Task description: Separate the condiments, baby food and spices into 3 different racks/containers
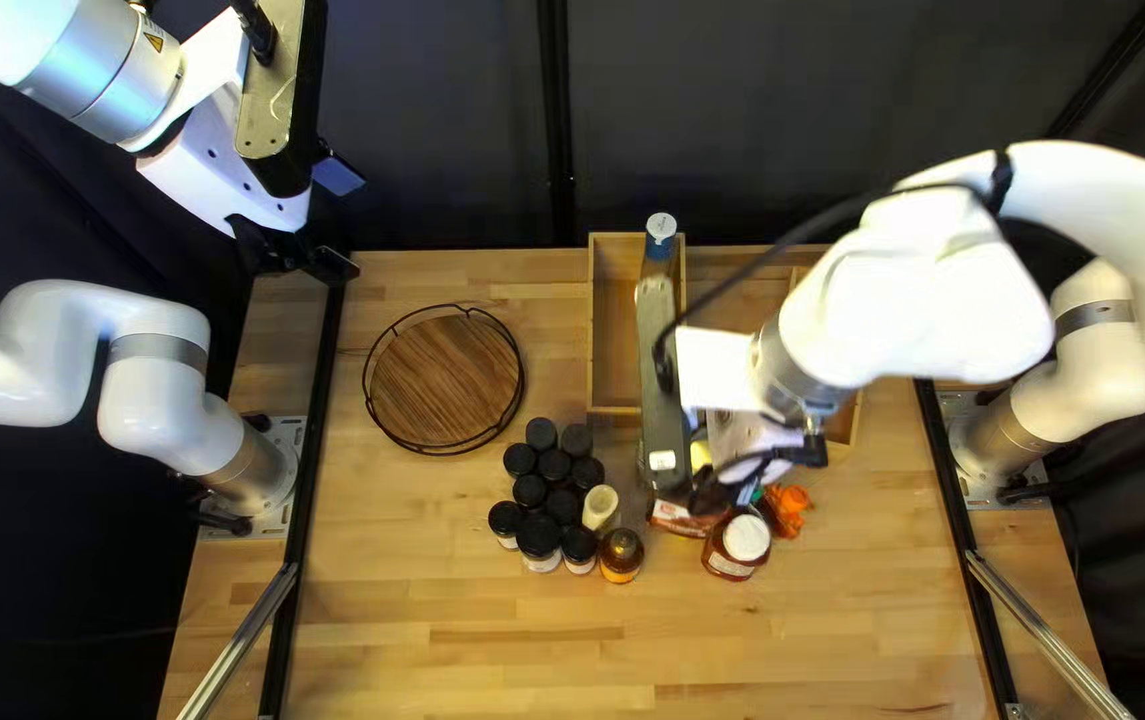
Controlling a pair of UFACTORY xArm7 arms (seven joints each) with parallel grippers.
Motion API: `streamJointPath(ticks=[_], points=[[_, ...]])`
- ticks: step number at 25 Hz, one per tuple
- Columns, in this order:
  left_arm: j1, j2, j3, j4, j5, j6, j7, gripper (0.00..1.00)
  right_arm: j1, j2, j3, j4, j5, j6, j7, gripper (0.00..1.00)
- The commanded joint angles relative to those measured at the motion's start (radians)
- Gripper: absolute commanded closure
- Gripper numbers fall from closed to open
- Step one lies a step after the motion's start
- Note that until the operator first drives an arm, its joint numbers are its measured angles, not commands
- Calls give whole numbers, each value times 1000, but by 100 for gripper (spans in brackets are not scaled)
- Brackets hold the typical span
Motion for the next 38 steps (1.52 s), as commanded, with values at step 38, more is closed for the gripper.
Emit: streamJointPath(ticks=[38], points=[[0,0,0,0,0,0,0,0,-110,-414,-217,178,-478,24,682,100]])
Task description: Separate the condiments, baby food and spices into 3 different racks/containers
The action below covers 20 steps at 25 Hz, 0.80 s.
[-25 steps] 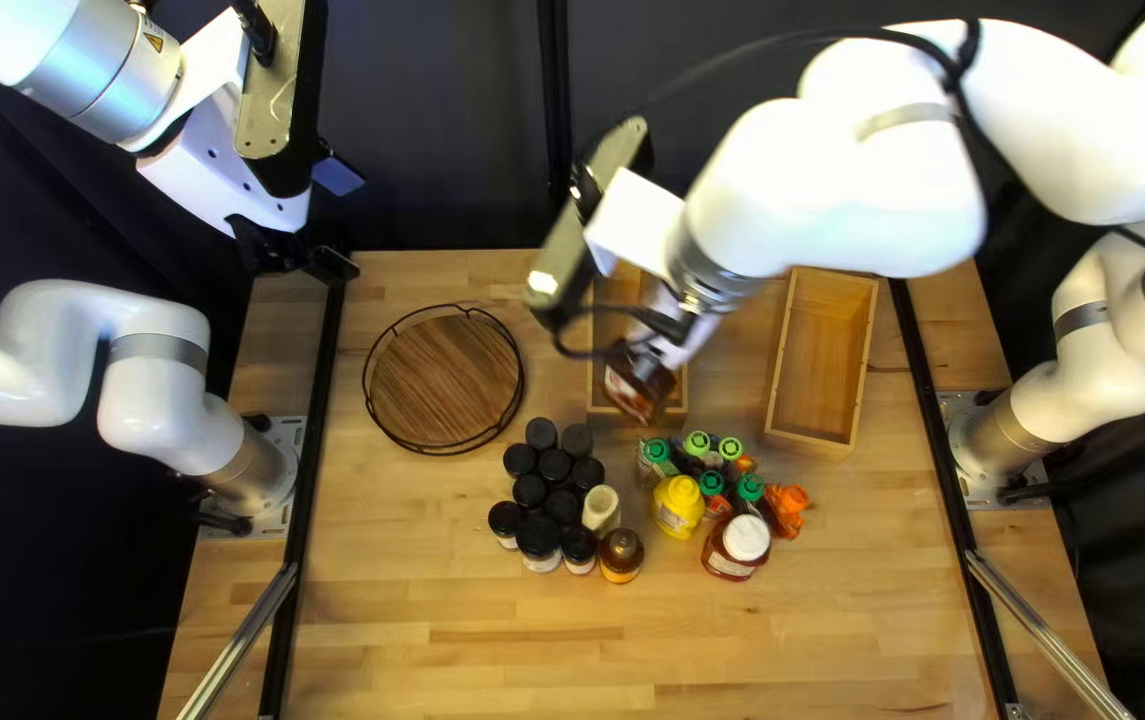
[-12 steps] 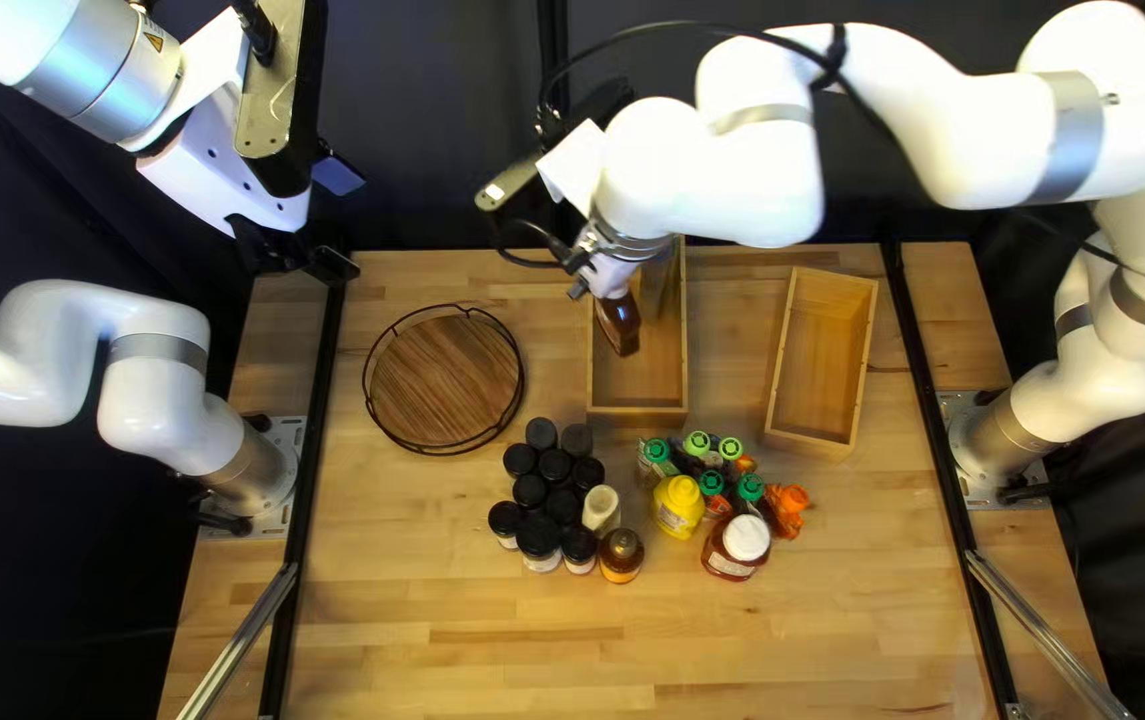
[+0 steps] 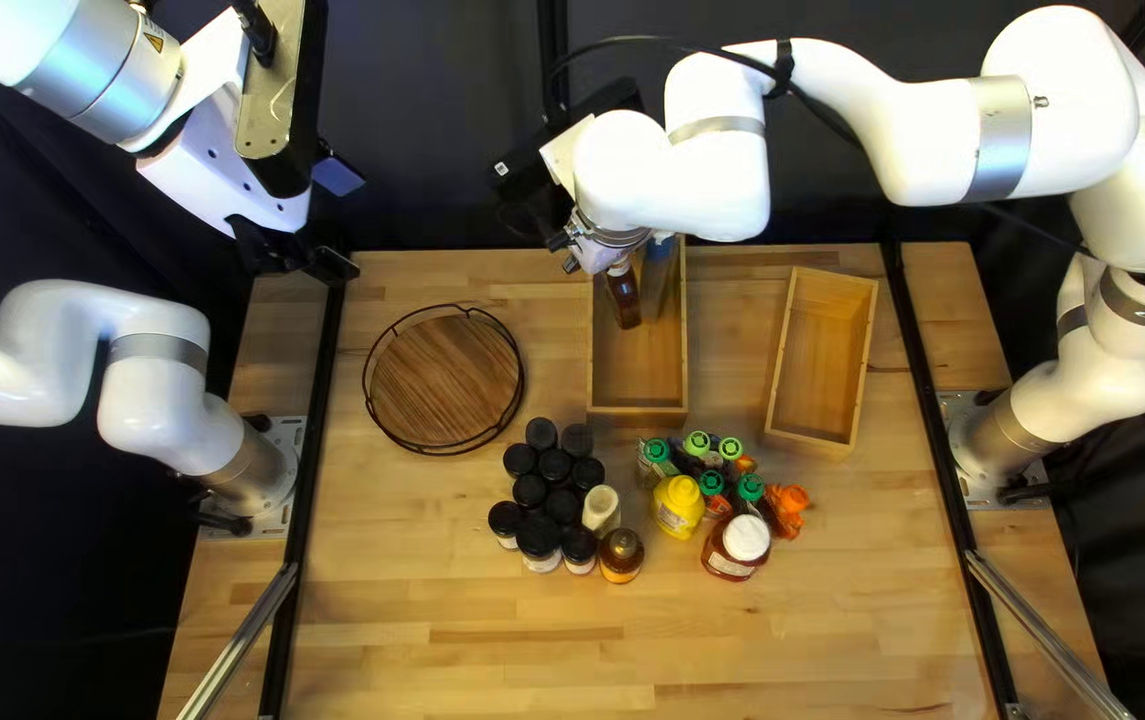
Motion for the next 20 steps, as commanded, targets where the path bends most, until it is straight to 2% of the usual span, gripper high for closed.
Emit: streamJointPath(ticks=[1,12,20], points=[[0,0,0,0,0,0,0,0,-23,-8,-17,-33,-5,-42,13,100],[0,0,0,0,0,0,0,0,-60,-61,-45,-46,-11,-122,41,100],[0,0,0,0,0,0,0,0,-61,-88,-55,-41,-19,-133,75,100]])
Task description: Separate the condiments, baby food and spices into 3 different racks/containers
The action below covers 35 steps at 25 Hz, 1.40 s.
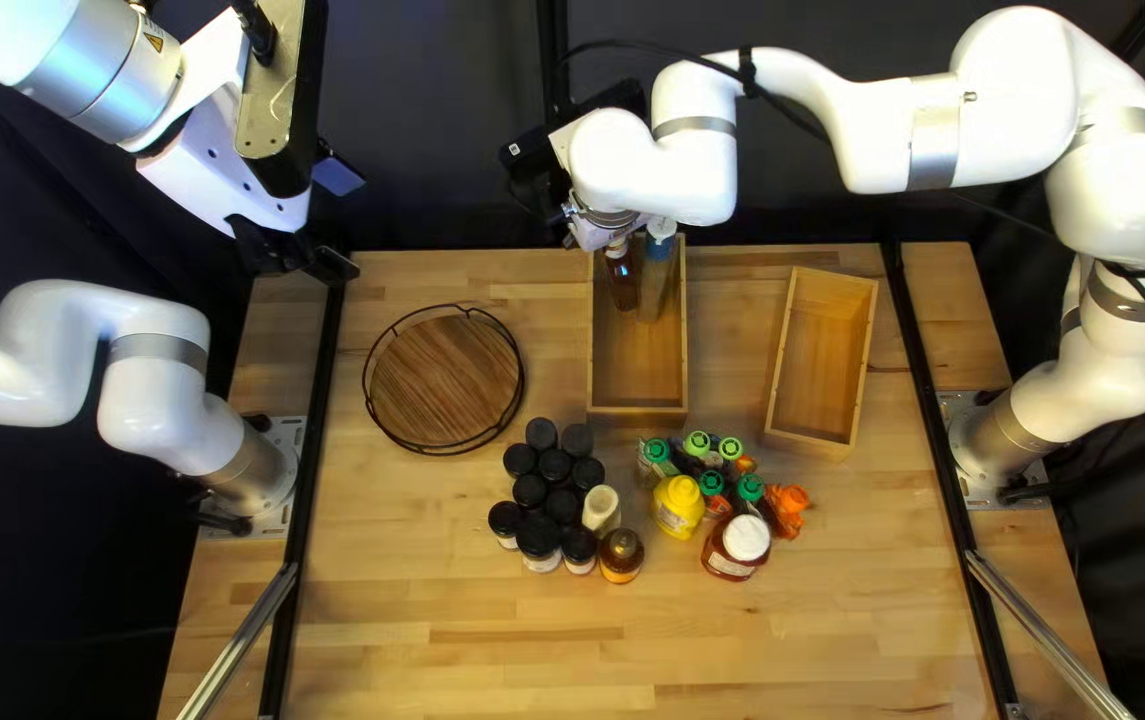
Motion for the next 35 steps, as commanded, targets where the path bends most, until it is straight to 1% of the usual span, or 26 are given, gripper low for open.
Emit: streamJointPath(ticks=[1,2,4,5,7,12,15,16,17,18,23,27,30,32,34,35], points=[[0,0,0,0,0,0,0,0,-5,-7,-3,-6,1,-11,6,99],[0,0,0,0,0,0,0,0,-8,-6,-2,-11,4,-16,3,76],[0,0,0,0,0,0,0,0,-13,-4,2,-18,13,-24,-13,23],[0,0,0,0,0,0,0,0,-15,-3,3,-20,15,-26,-17,12],[0,0,0,0,0,0,0,0,-18,0,5,-24,20,-30,-27,8],[0,0,0,0,0,0,0,0,-18,14,10,-32,26,-27,-34,12],[0,0,0,0,0,0,0,0,-15,31,15,-38,30,-20,-37,8],[0,0,0,0,0,0,0,0,-13,45,20,-42,37,-13,-45,6],[0,0,0,0,0,0,0,0,-13,58,26,-47,45,-9,-55,0],[0,0,0,0,0,0,0,0,-12,72,32,-50,55,-4,-65,0],[0,0,0,0,0,0,0,0,-20,195,74,-120,165,-13,-155,0],[0,0,0,0,0,0,0,0,-9,302,118,-203,289,-42,-271,0],[0,0,0,0,0,0,0,0,-11,377,135,-288,418,-104,-389,0],[0,0,0,0,0,0,0,0,-3,422,145,-359,517,-148,-480,0],[0,0,0,0,0,0,0,0,10,494,143,-460,636,-202,-579,0],[0,0,0,0,0,0,0,0,13,512,139,-485,673,-216,-615,0]])
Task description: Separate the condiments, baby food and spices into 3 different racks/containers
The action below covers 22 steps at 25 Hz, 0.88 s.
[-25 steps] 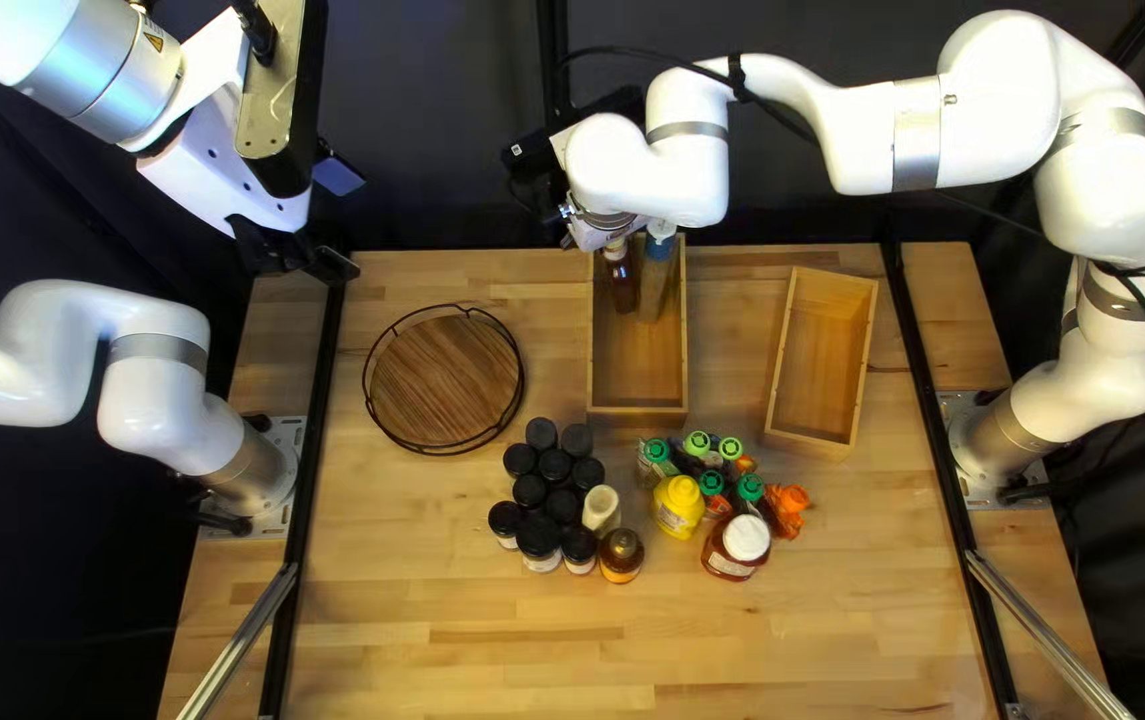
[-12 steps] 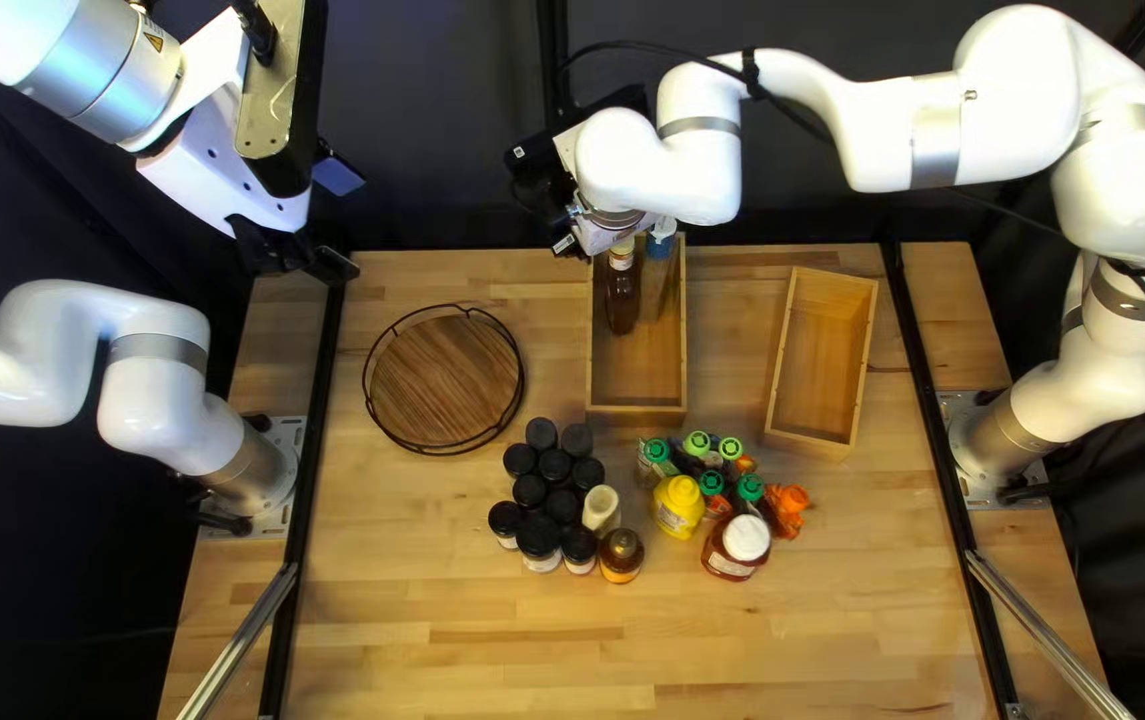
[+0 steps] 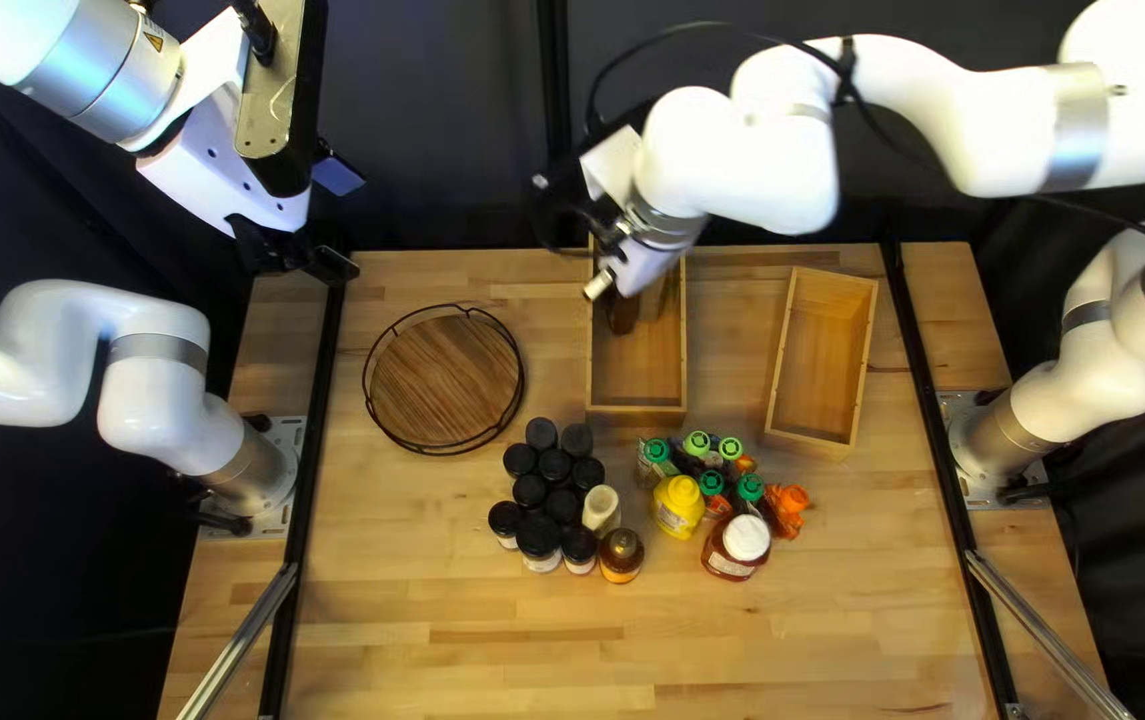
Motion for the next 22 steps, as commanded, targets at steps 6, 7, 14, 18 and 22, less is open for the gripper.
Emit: streamJointPath(ticks=[6,7,14,18,22], points=[[0,0,0,0,0,0,0,0,103,311,-10,-436,379,-182,-405,0],[0,0,0,0,0,0,0,0,116,340,-5,-476,386,-200,-420,0],[0,0,0,0,0,0,0,0,190,477,67,-670,354,-291,-486,0],[0,0,0,0,0,0,0,0,197,514,135,-730,290,-316,-461,0],[0,0,0,0,0,0,0,0,201,516,173,-754,257,-334,-452,0]])
